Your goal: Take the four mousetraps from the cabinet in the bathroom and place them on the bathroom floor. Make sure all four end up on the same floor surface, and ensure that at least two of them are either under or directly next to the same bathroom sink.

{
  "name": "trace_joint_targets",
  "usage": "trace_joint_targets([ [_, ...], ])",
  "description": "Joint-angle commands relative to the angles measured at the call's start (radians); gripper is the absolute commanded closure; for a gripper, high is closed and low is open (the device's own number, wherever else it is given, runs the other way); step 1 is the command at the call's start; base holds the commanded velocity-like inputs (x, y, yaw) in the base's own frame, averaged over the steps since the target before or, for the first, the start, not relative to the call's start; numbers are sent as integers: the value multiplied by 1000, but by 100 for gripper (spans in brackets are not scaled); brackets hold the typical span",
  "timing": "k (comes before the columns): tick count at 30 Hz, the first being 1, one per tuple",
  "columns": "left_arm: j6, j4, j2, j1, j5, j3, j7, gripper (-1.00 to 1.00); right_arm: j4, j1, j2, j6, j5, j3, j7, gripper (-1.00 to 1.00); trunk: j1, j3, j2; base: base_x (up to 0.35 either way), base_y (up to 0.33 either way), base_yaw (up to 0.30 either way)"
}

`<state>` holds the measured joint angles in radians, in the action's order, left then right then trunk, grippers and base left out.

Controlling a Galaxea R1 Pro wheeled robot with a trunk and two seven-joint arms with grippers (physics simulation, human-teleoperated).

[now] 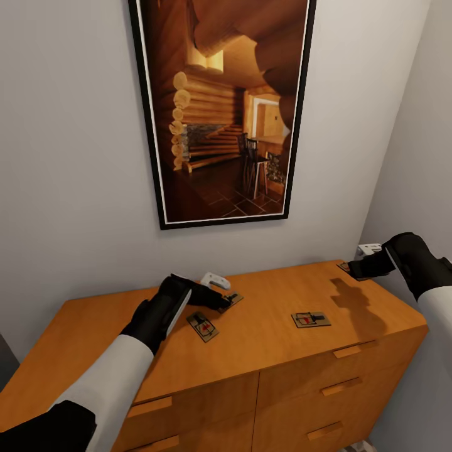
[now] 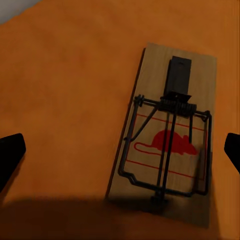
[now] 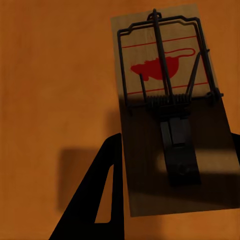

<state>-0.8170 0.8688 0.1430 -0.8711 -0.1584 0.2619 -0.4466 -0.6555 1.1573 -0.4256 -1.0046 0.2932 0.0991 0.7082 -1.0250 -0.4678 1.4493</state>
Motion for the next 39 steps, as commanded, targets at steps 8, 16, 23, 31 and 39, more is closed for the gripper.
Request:
trace_joint_targets([
  [8,-1,-26,7,0,-12,5,-21,-100,-1,1,-1,-2,9,4,11,100,0,-1,1,0,0,0],
  [16,1,-43,6,-1,-19,26,-89,-100,-1,1,-1,-2,9,4,11,100,0,-1,1,0,0,0],
  [23,0,-45,6,-1,-23,35,-102,-100,-1,1,-1,-2,10,4,11,100,0,-1,1,0,0,0],
  [31,0,-45,7,-1,-24,37,-104,-100,-1,1,-1,-2,10,4,11,100,0,-1,1,0,0,0],
  [39,-1,-47,6,-1,-26,36,-100,-100,-1,1,-1,-2,10,4,11,100,0,-1,1,0,0,0],
])
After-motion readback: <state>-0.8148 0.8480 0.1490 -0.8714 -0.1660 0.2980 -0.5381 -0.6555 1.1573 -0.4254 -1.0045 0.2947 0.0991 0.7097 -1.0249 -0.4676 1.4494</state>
